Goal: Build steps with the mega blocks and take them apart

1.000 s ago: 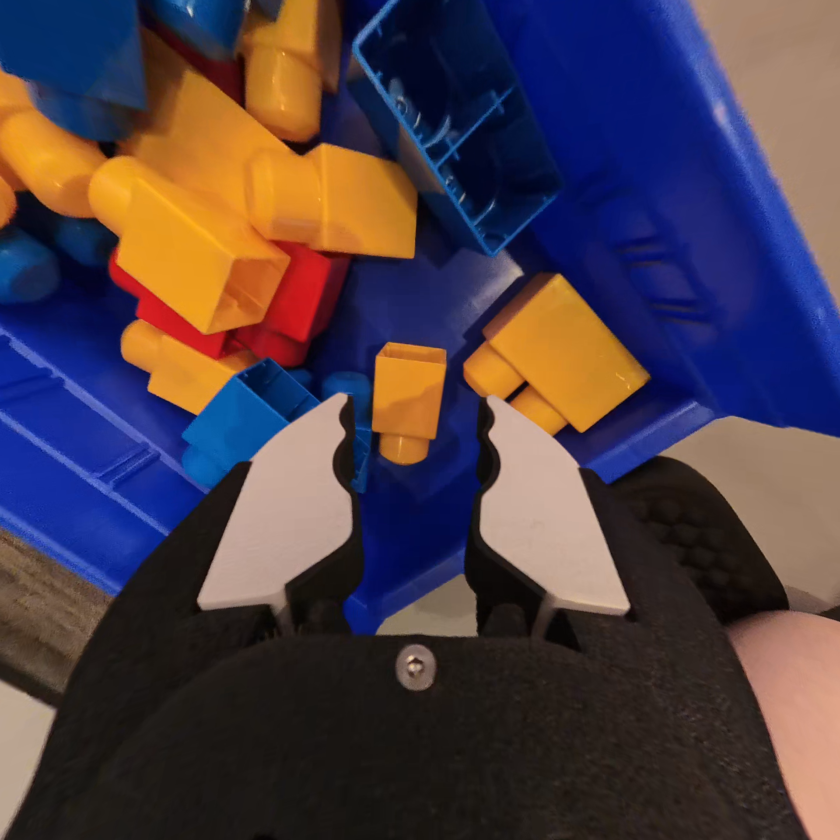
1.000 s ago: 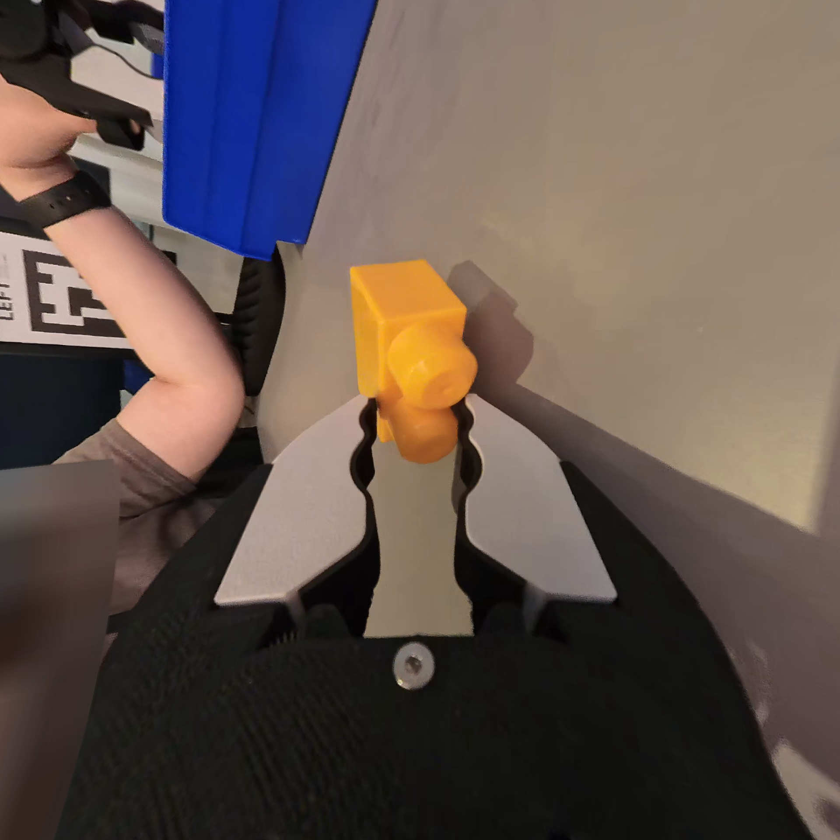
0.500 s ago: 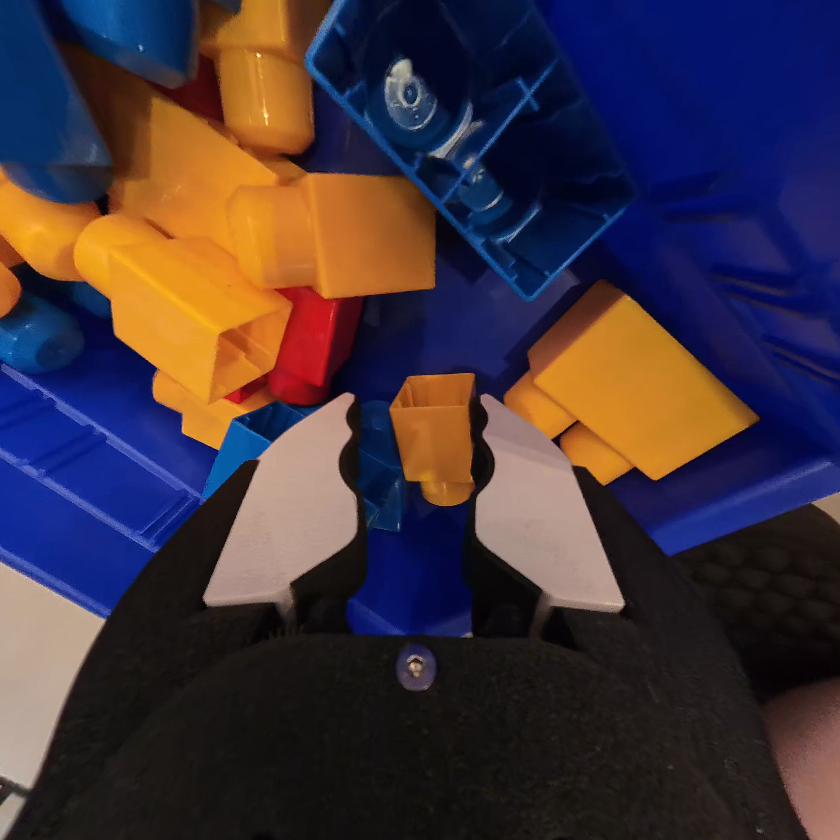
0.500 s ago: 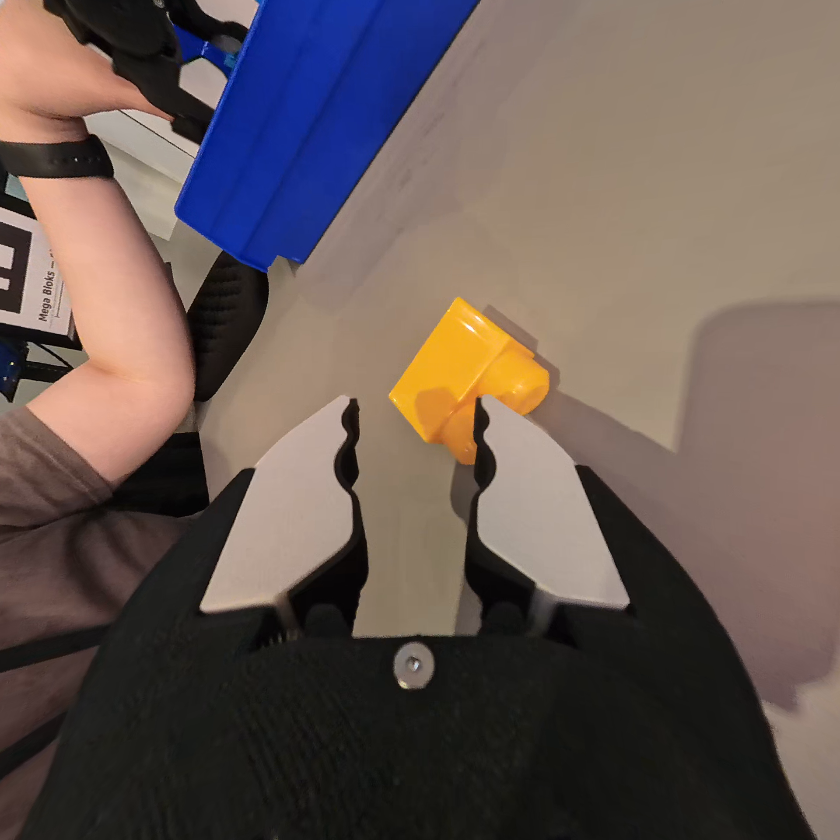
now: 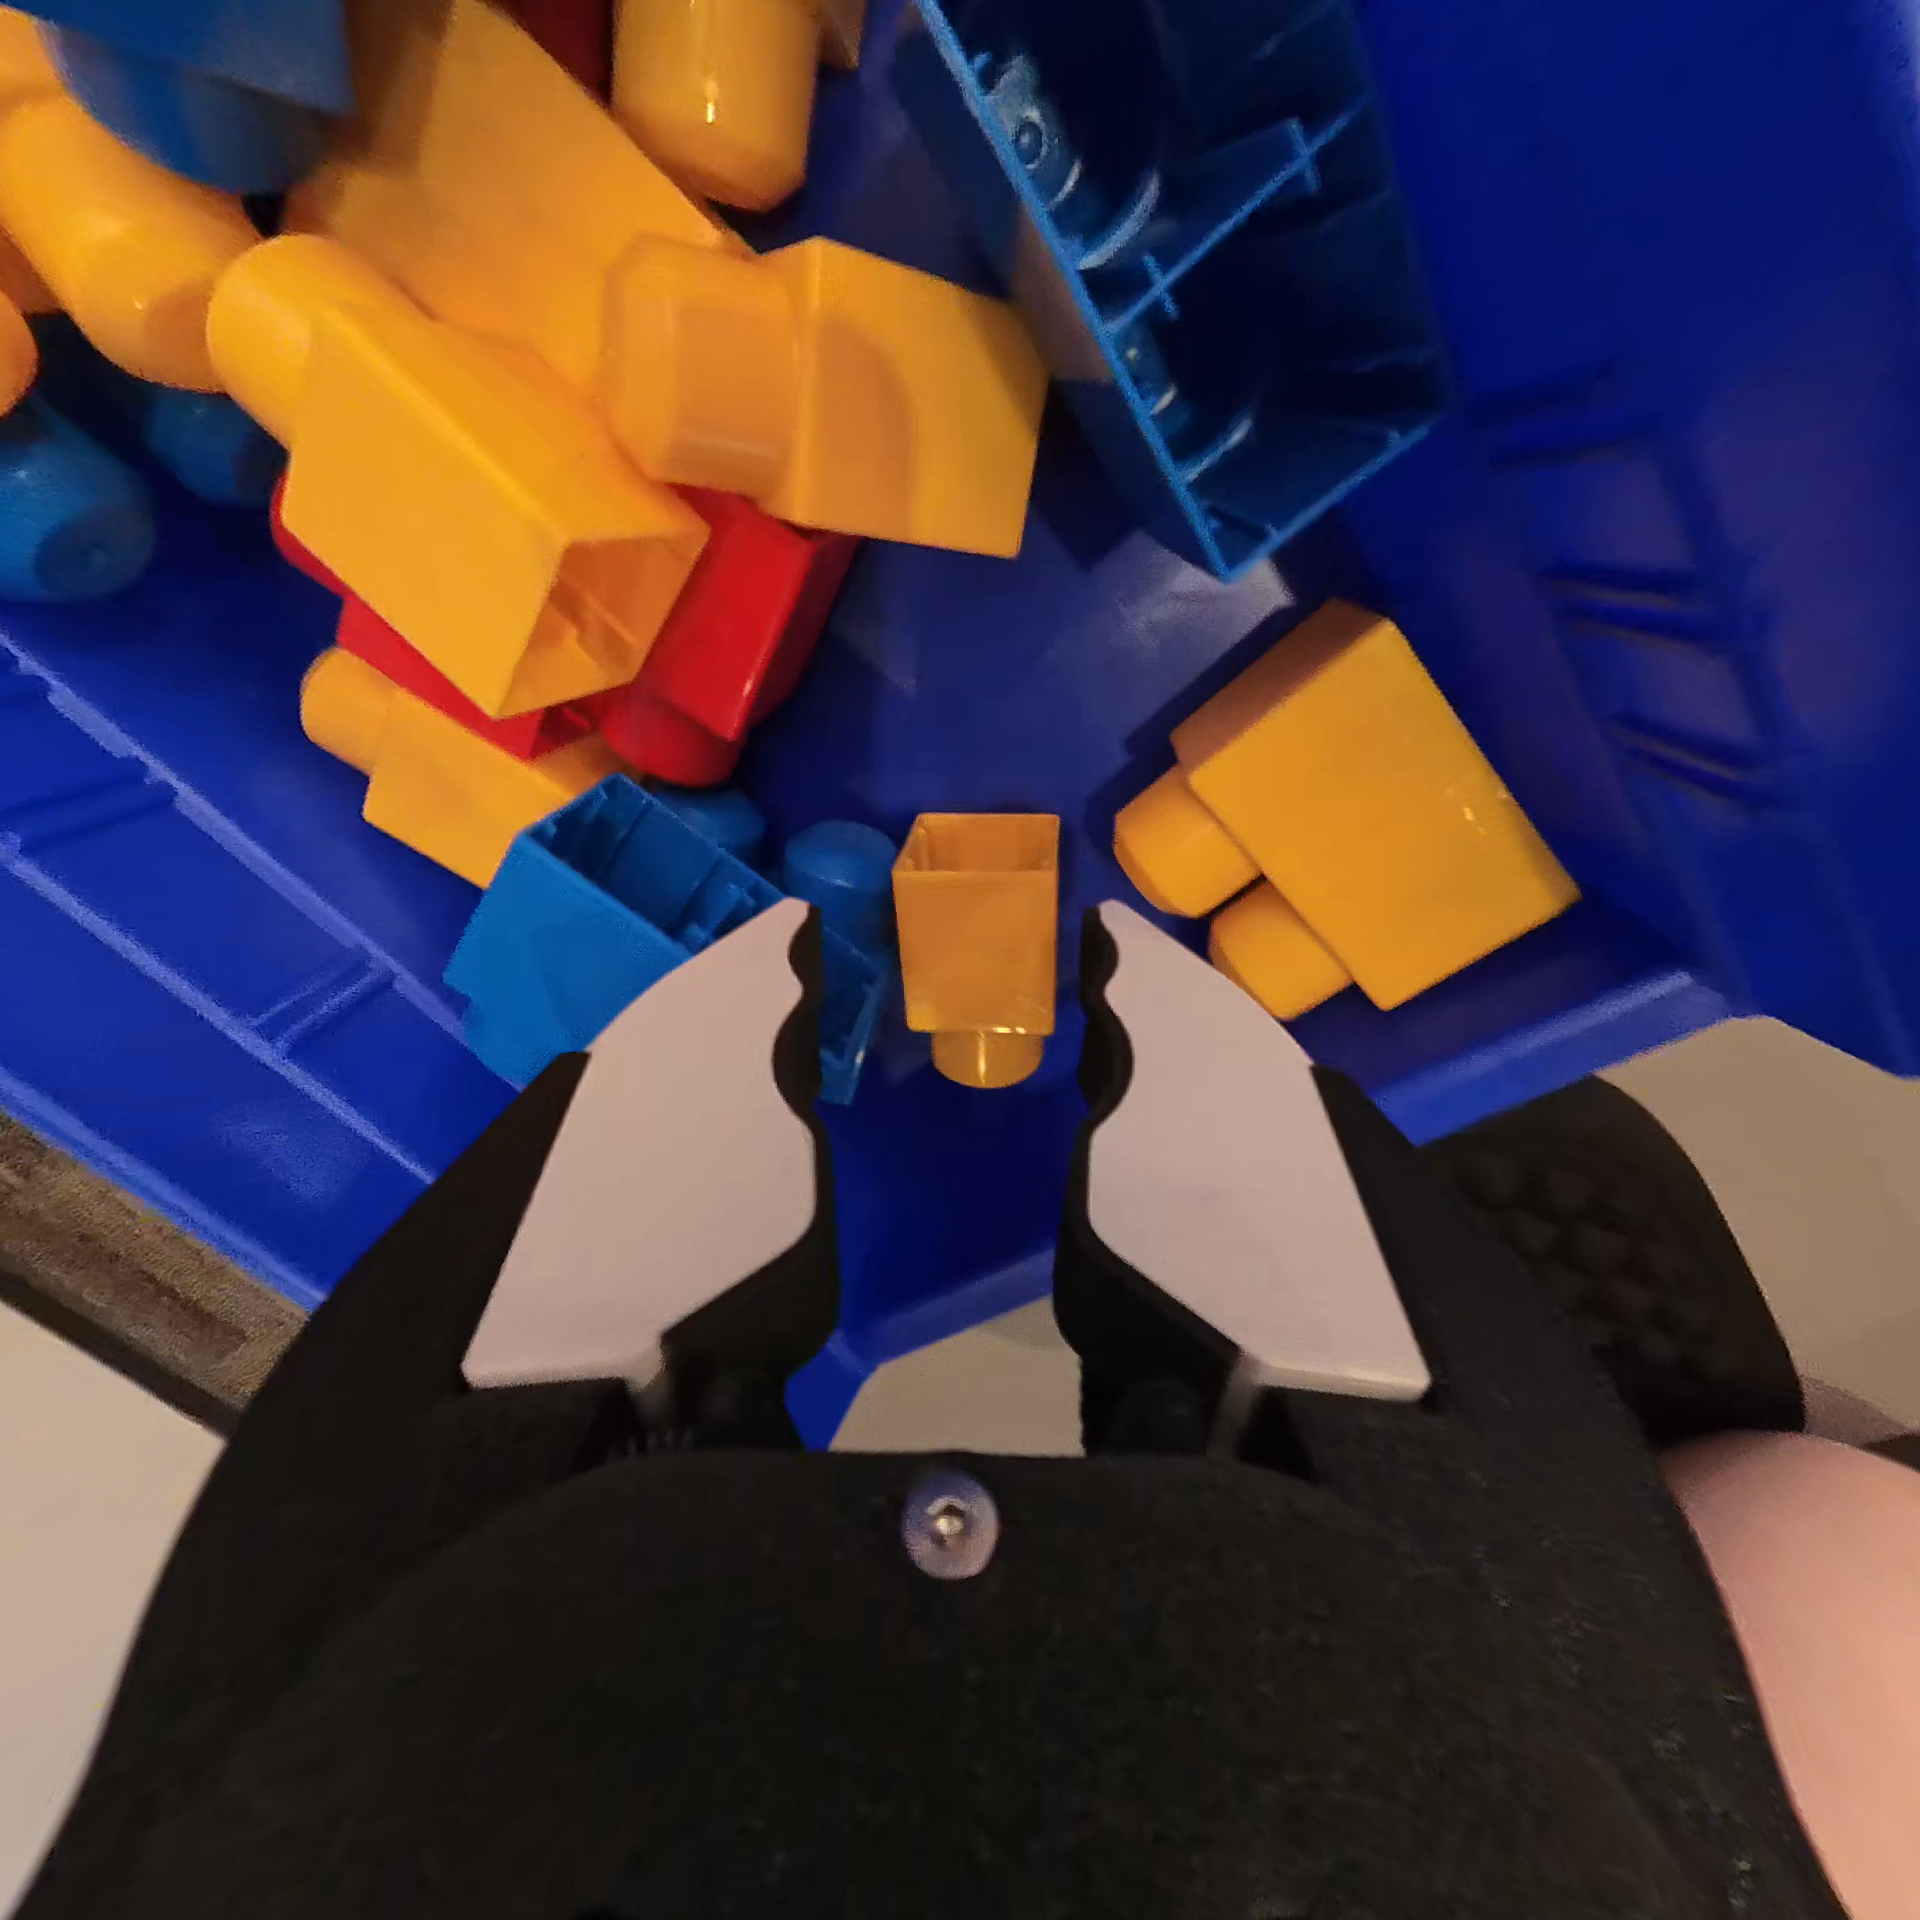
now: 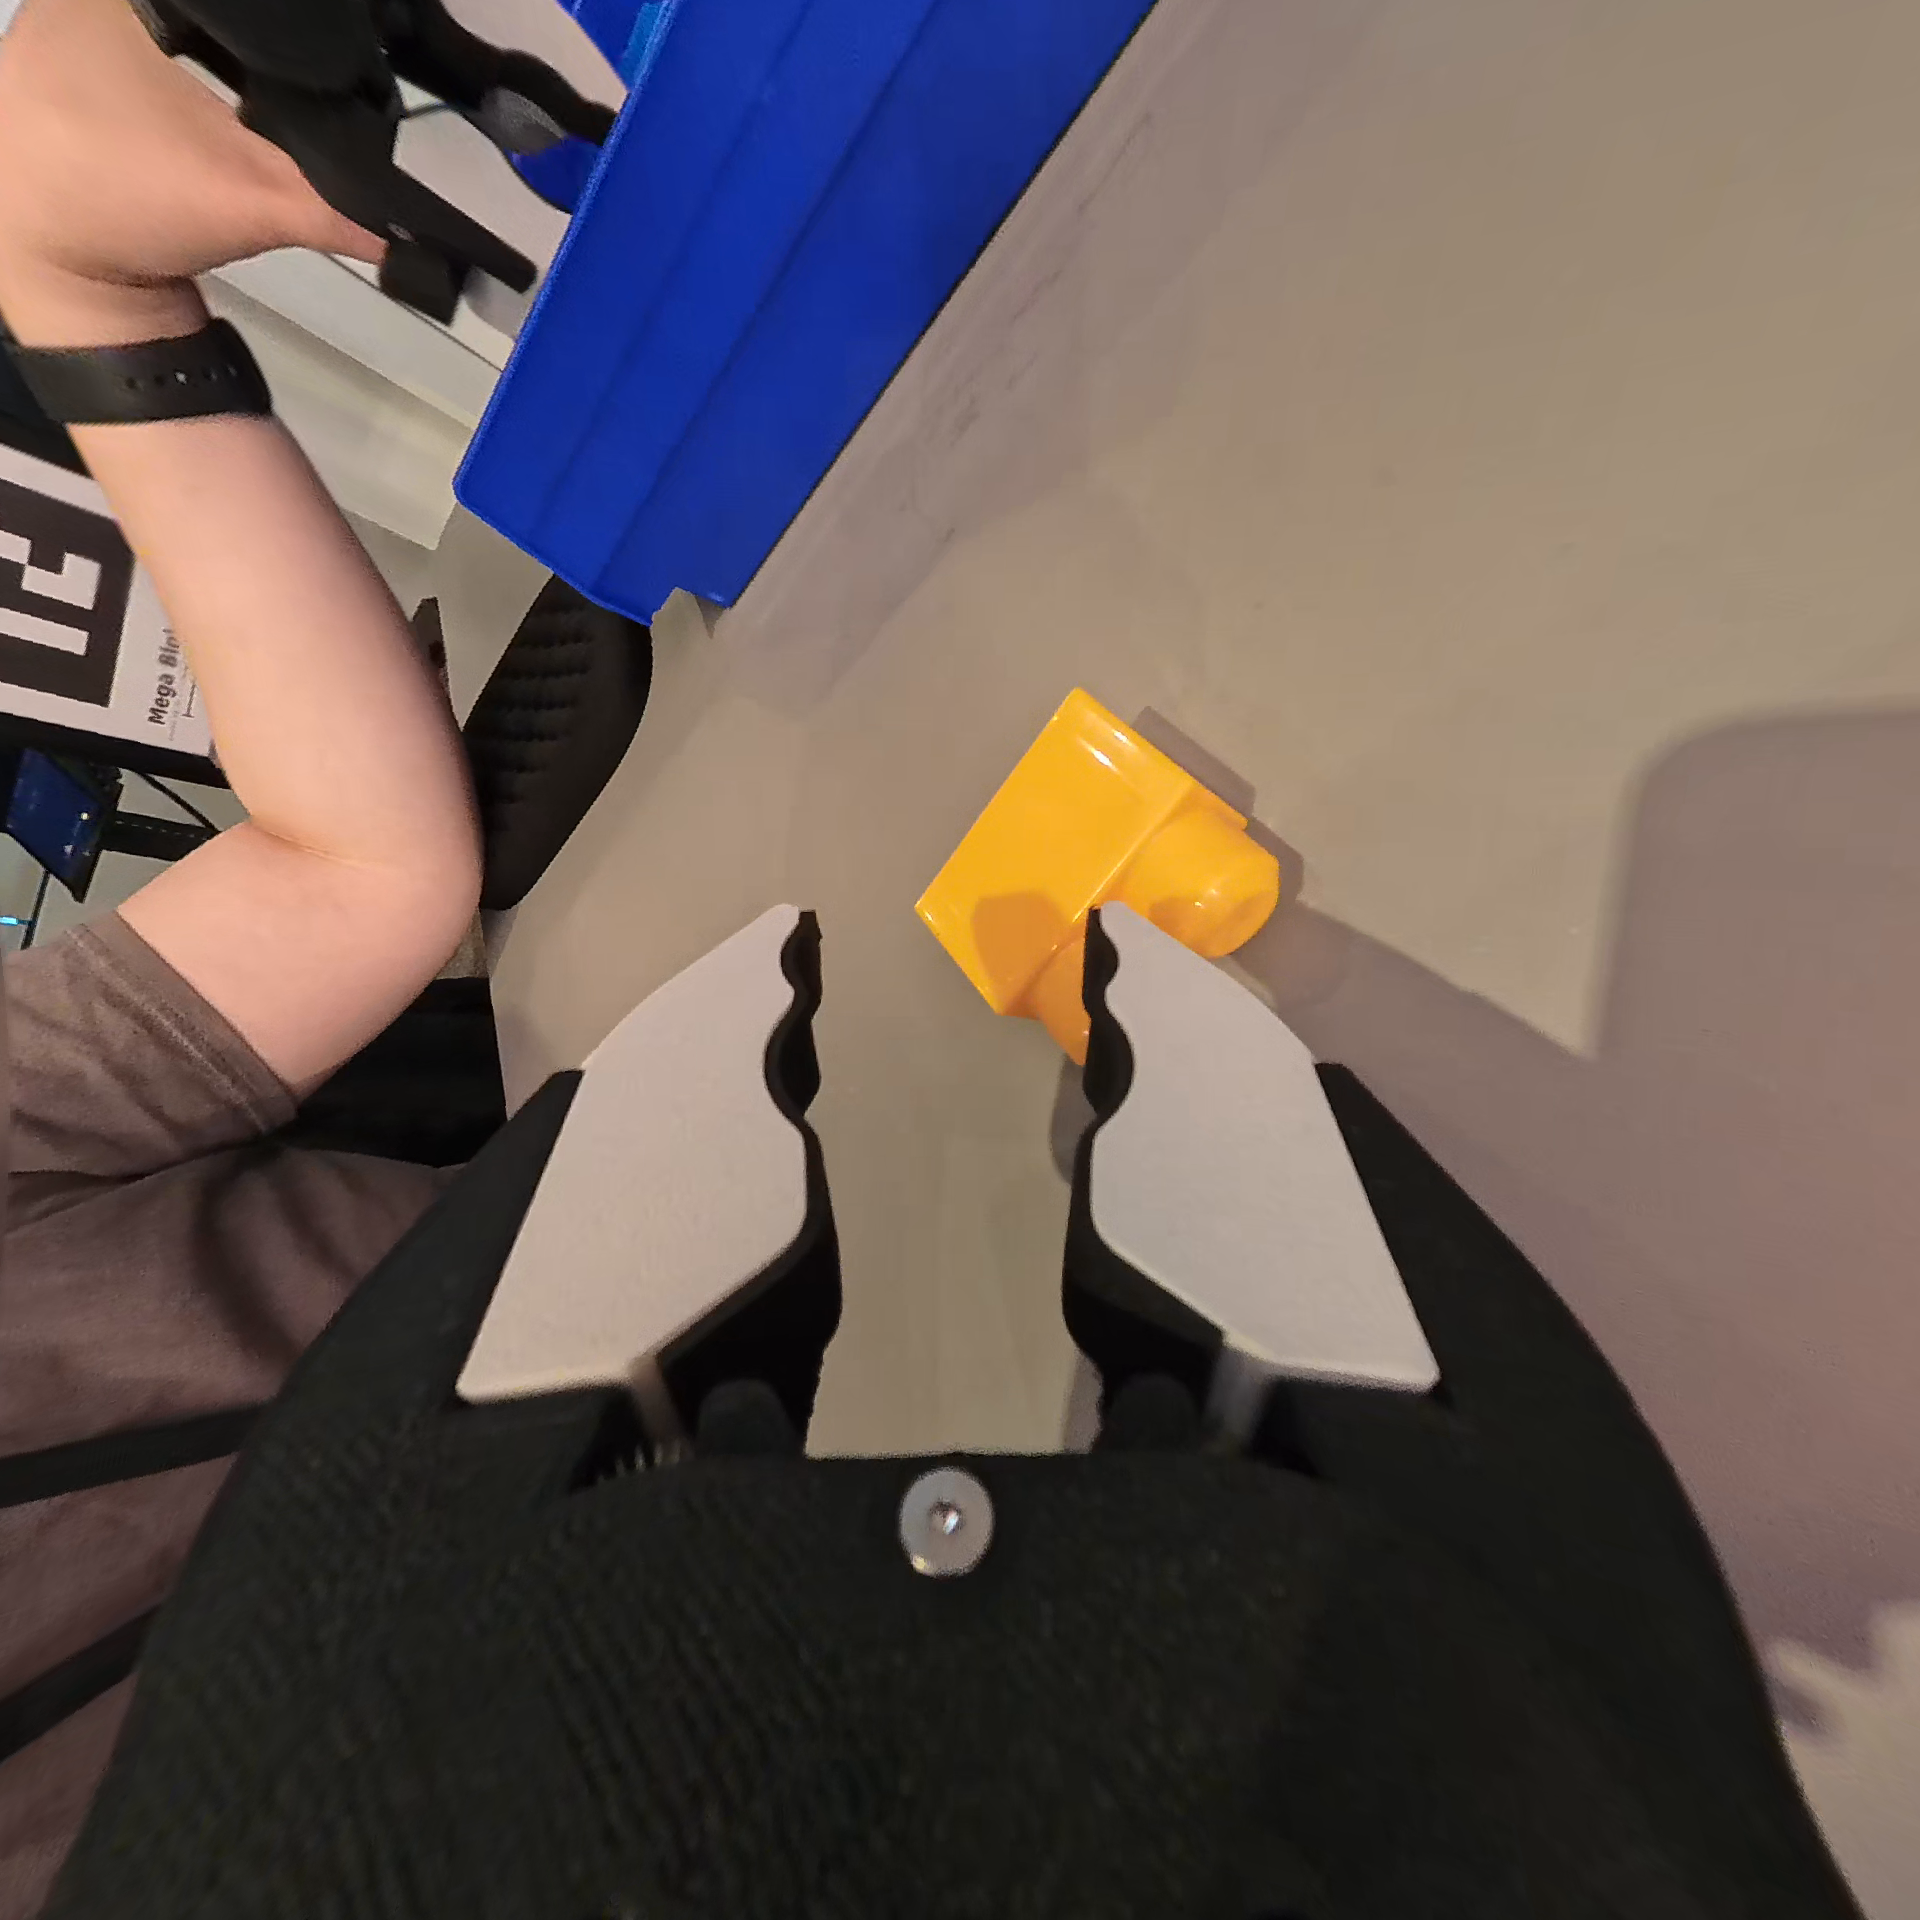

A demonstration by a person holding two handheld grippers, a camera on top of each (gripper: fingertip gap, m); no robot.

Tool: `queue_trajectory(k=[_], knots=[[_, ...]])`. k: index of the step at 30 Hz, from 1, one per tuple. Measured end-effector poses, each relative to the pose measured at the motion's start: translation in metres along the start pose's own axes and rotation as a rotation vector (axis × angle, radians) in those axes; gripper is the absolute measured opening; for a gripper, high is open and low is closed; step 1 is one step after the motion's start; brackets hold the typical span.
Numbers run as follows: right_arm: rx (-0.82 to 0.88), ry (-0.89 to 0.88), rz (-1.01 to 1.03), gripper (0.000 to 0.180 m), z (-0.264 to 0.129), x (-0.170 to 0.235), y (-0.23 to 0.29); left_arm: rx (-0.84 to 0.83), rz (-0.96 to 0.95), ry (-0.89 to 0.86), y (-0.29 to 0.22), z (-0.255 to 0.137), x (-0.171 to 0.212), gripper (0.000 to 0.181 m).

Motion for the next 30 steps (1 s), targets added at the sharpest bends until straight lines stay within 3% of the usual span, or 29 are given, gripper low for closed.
queue_trajectory(k=[6,9,18,20,30], knots=[[-0.001,0.016,-0.002,0.050,0.002,0.001,-0.001,0.084,-0.010,0.052,-0.013,-0.006,0.010,0.045],[-0.002,0.027,-0.004,0.050,0.002,0.003,-0.001,0.031,-0.029,0.112,-0.006,0.001,0.013,0.051],[-0.006,0.042,-0.009,0.050,0.003,0.004,-0.001,0.025,-0.023,0.125,-0.006,0.012,0.007,0.048],[-0.010,0.045,-0.007,0.050,0.004,0.004,-0.001,0.045,-0.027,0.145,-0.011,0.012,0.008,0.056],[-0.019,0.063,-0.012,0.050,0.006,0.006,0.000,0.128,-0.018,0.094,-0.012,0.002,0.018,0.044]])
Point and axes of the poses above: each gripper's, where its closed fingertips meet, z out along the fingers, x out of its underside, y = z × x across the jaws, the point moved 8 cm from there along -z, back along the fingers, and after that the axes turned 13 degrees about -y, right-handed, at the moved point
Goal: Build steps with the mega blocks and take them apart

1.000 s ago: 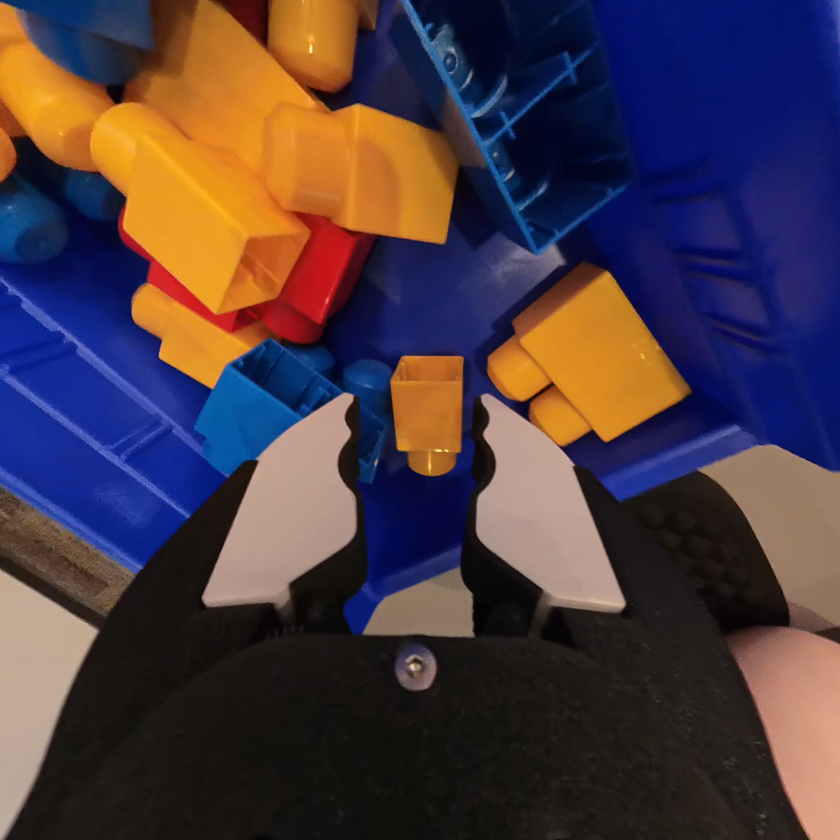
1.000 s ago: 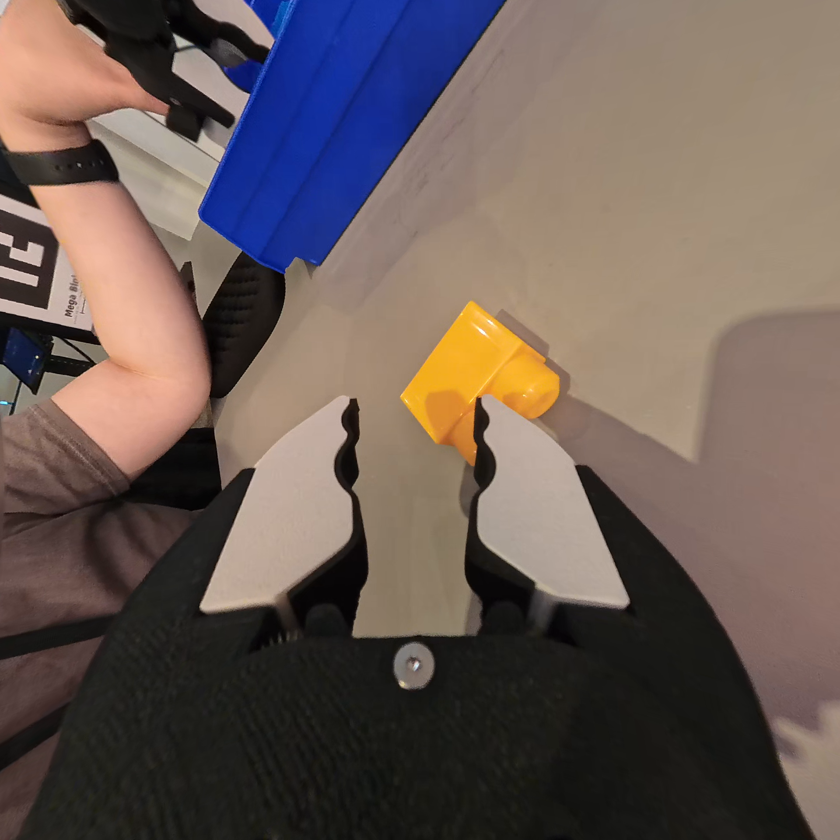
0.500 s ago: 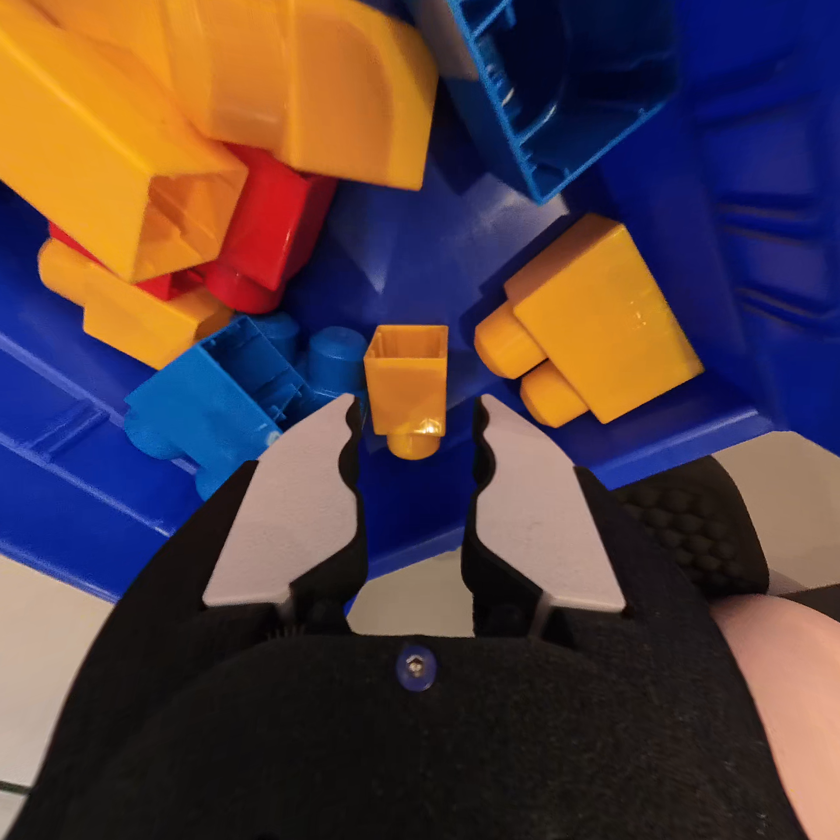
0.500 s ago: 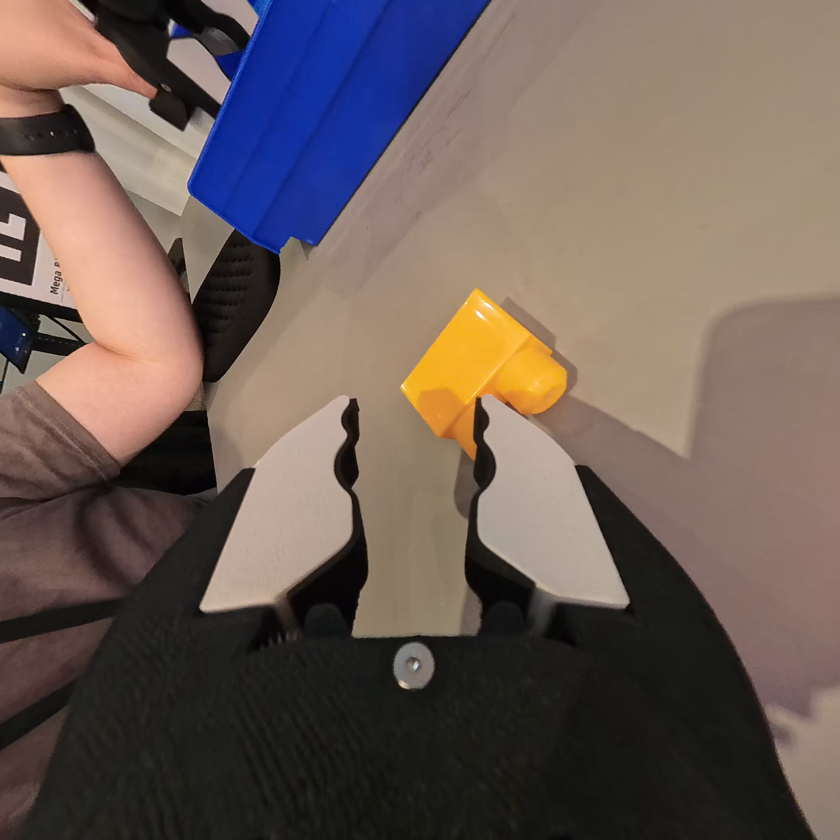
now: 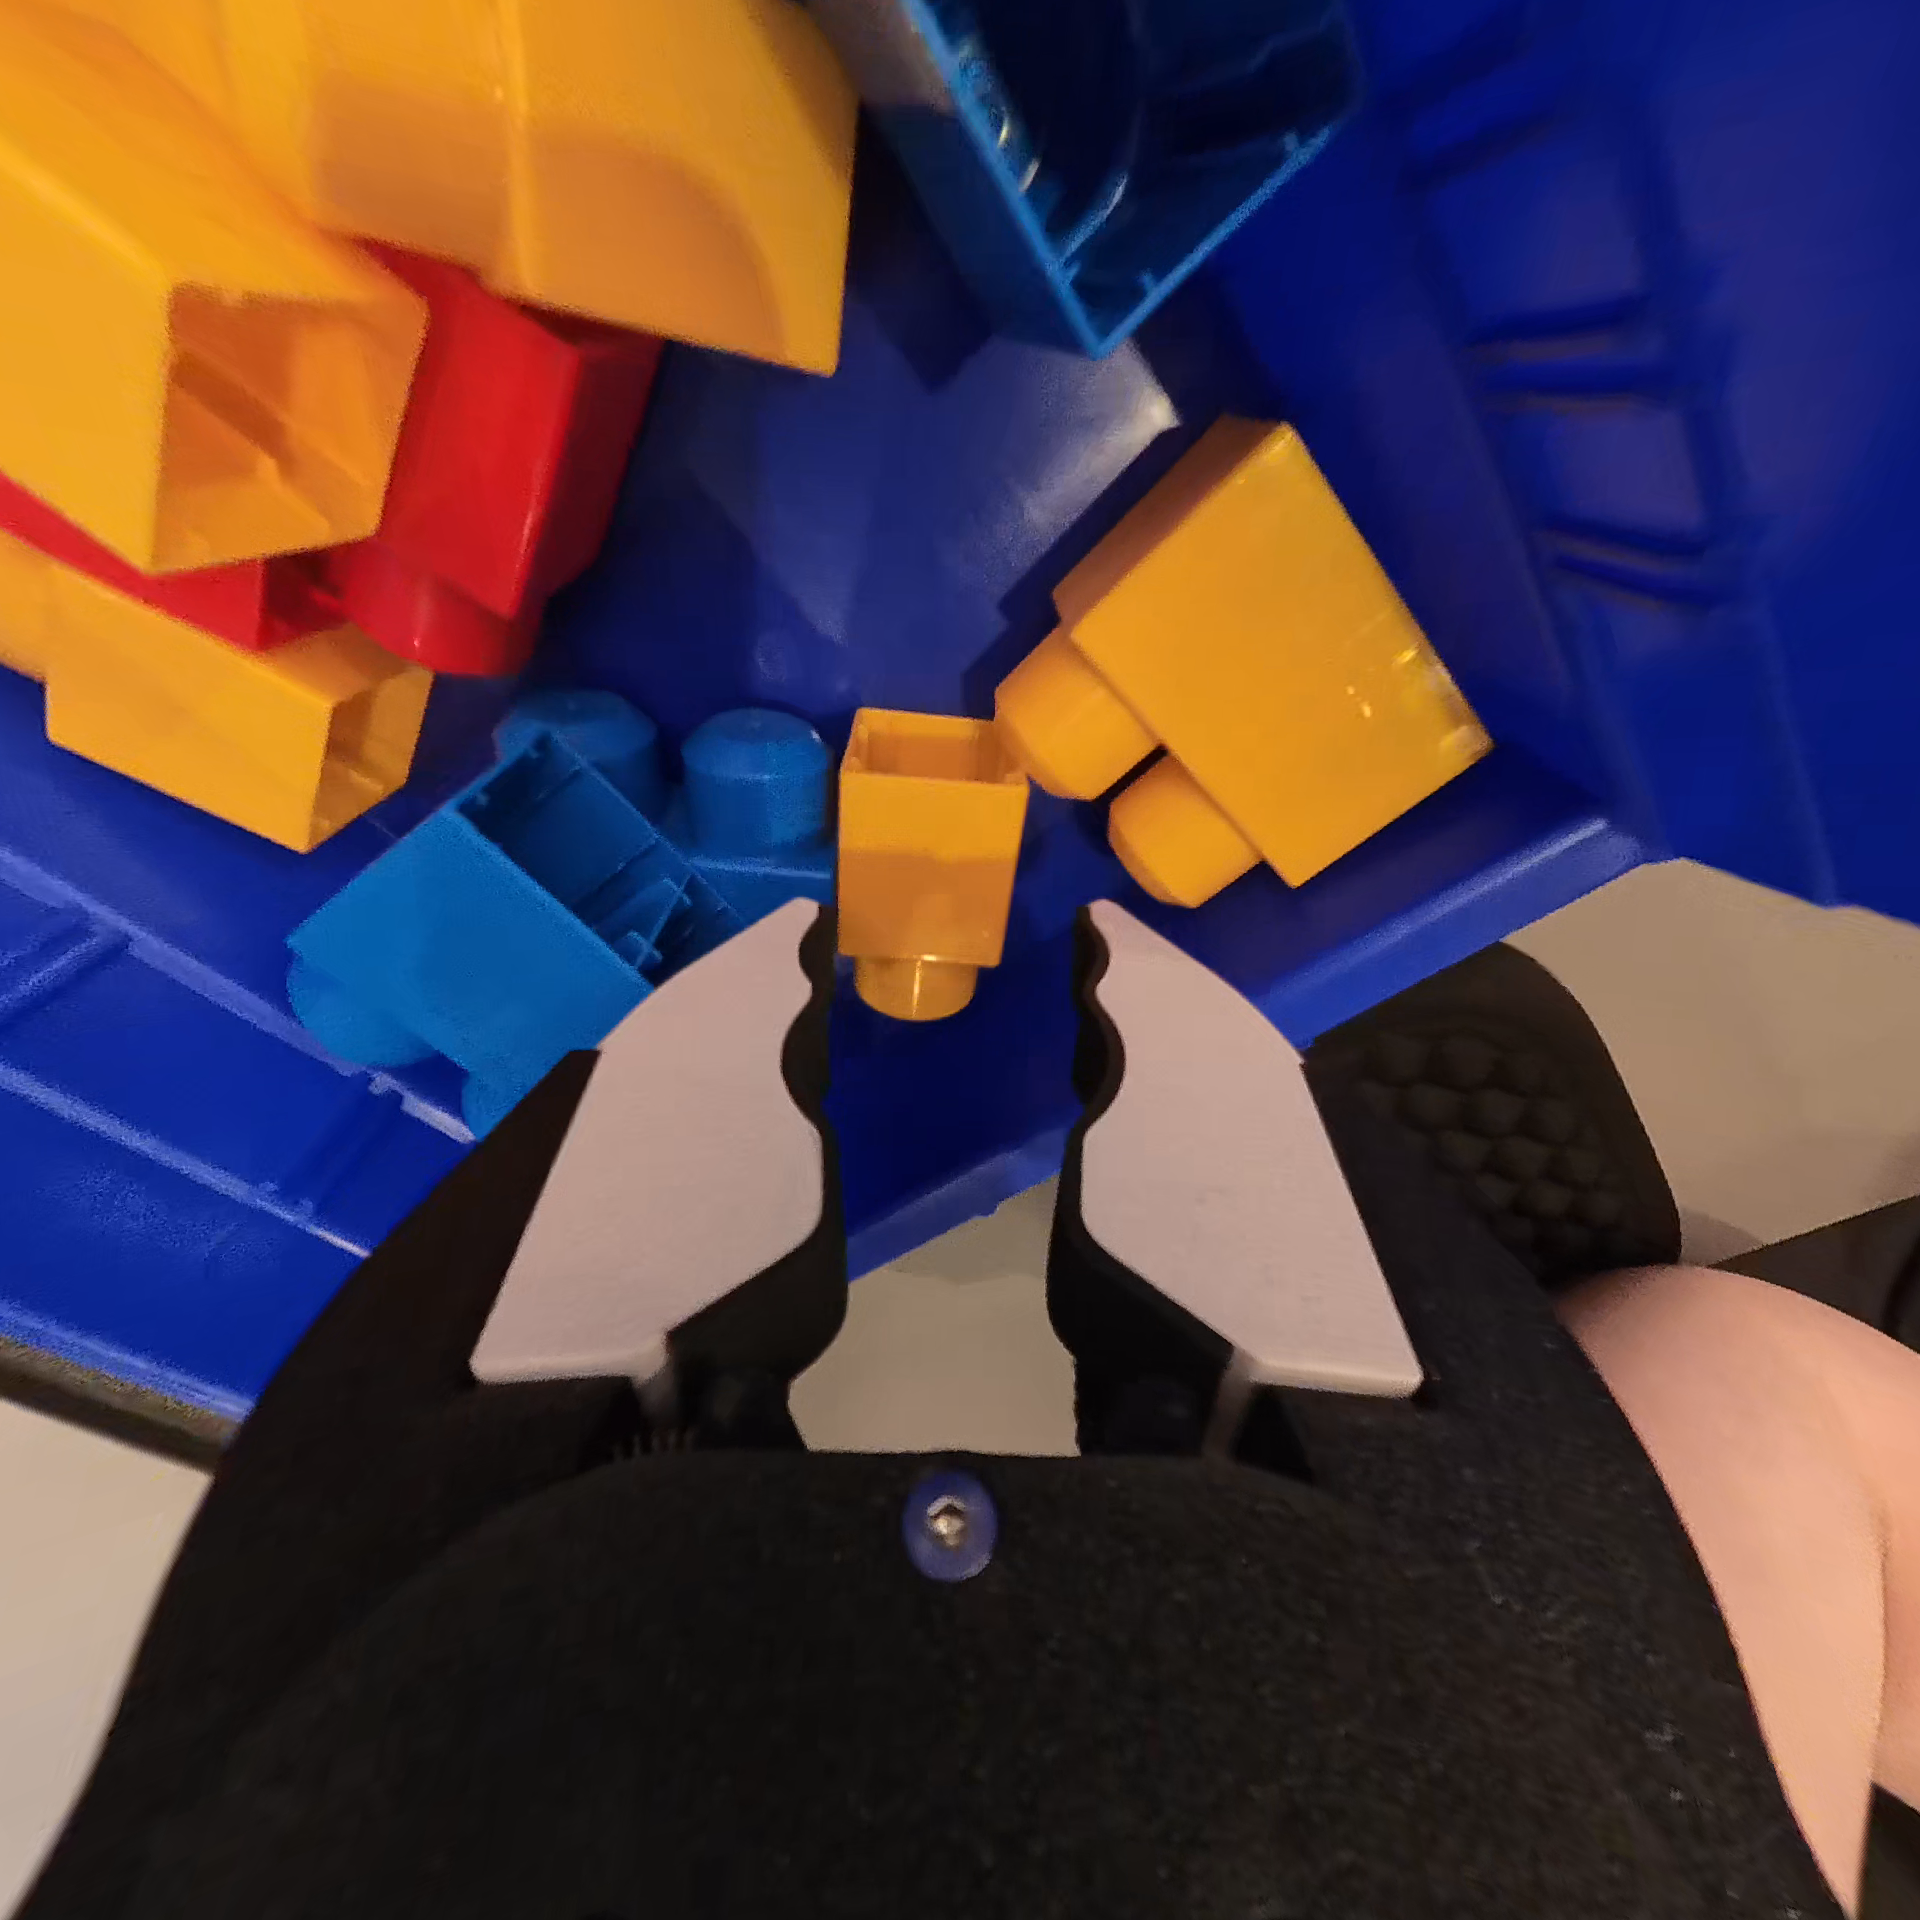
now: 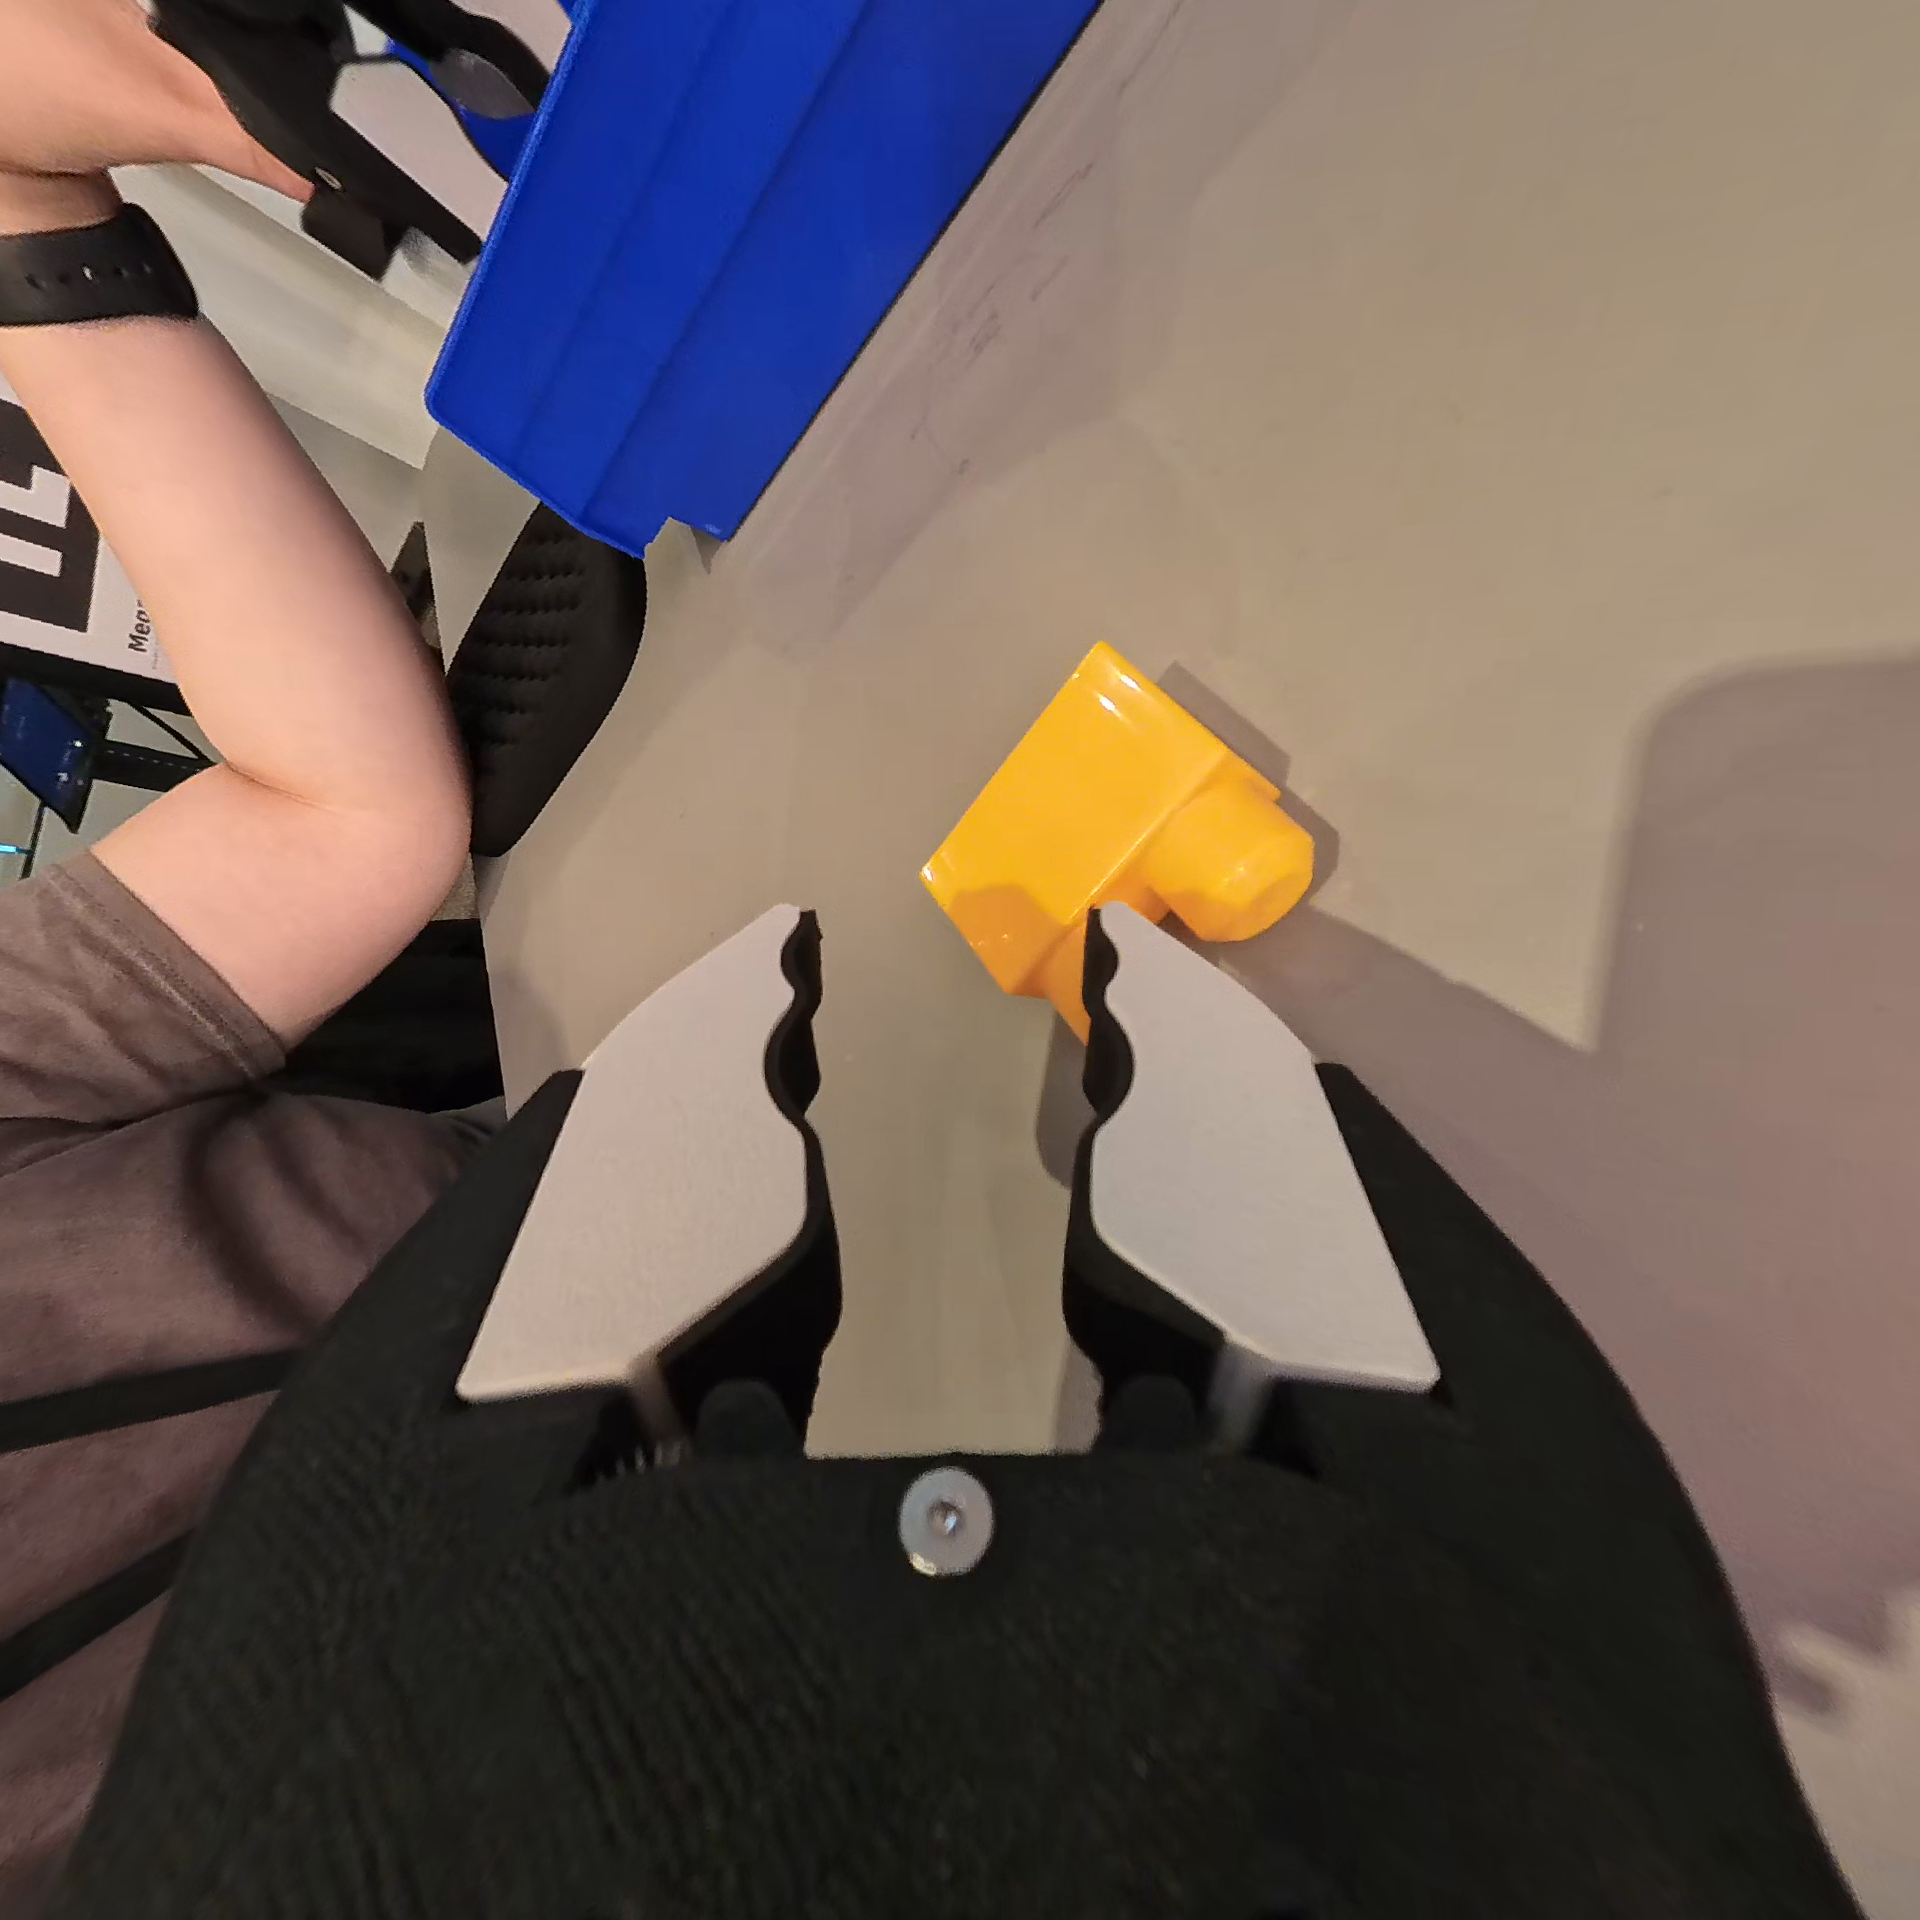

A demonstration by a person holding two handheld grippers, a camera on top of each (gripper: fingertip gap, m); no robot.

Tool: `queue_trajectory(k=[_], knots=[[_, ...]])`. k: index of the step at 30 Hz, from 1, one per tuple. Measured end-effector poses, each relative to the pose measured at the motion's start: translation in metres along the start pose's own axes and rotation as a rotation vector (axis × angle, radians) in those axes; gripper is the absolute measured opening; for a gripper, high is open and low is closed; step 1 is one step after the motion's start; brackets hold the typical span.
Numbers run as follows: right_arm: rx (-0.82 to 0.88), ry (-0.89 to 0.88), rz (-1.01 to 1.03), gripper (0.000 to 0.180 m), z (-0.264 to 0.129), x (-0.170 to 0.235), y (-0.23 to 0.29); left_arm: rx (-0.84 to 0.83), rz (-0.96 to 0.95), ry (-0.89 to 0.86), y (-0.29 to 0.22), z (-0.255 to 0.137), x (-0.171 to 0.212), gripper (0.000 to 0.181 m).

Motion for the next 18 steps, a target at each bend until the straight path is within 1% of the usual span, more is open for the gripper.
queue_trajectory(k=[3,6,13,18], knots=[[-0.001,0.006,-0.004,0.050,0.001,0.001,0.000,0.022,-0.020,-0.036,0.005,-0.003,0.007,0.040],[-0.005,0.020,-0.004,0.050,0.003,0.002,0.000,0.062,-0.004,-0.056,0.004,-0.002,0.010,0.040],[-0.016,0.029,-0.013,0.050,0.004,0.003,0.000,0.099,0.035,-0.099,0.004,-0.002,0.015,0.039],[-0.021,0.037,-0.015,0.050,0.005,0.004,0.000,0.059,0.084,-0.174,0.009,-0.001,0.012,0.040]])
Point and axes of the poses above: each gripper's, where its closed fingertips meet, z out along the fingers, x out of its underside, y = z × x across the jaws, the point moved 8 cm from there along -z, back along the fingers, and after that the axes turned 13 degrees about -y, right-handed, at the moved point
